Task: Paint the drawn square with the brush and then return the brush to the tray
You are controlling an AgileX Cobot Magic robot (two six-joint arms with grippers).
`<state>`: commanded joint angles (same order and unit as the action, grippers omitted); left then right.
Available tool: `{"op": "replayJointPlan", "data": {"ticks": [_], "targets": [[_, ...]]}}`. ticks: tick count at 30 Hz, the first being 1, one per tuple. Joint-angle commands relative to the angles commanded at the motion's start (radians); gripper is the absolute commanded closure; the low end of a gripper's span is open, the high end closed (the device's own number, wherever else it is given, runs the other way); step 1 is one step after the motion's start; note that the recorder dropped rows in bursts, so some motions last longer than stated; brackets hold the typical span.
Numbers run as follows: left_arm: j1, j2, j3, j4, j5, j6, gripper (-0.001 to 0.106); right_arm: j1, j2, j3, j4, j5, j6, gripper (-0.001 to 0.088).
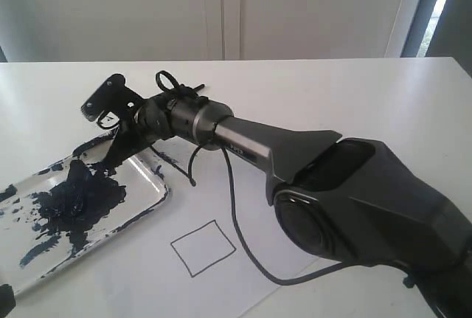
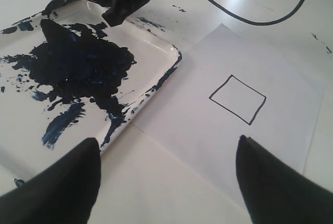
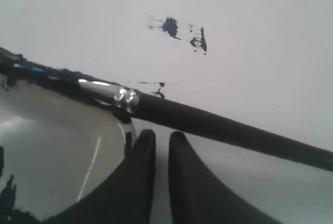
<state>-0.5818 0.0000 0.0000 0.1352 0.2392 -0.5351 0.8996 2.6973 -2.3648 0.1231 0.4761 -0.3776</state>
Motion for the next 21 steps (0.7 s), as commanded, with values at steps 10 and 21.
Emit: {"op": "replayJointPlan", "data": {"ticks": [10,21], "targets": [[0.000,0.000,0.000,0.000,0.000,0.000,0.030,0.000,-0.037,0.000,0.014,-0.217,0.121,0.0868],[0.000,0.000,0.000,0.000,0.000,0.000,0.030,-0.027,0.074,-0.068,0.010,-0.281,0.202,0.0868]]}}
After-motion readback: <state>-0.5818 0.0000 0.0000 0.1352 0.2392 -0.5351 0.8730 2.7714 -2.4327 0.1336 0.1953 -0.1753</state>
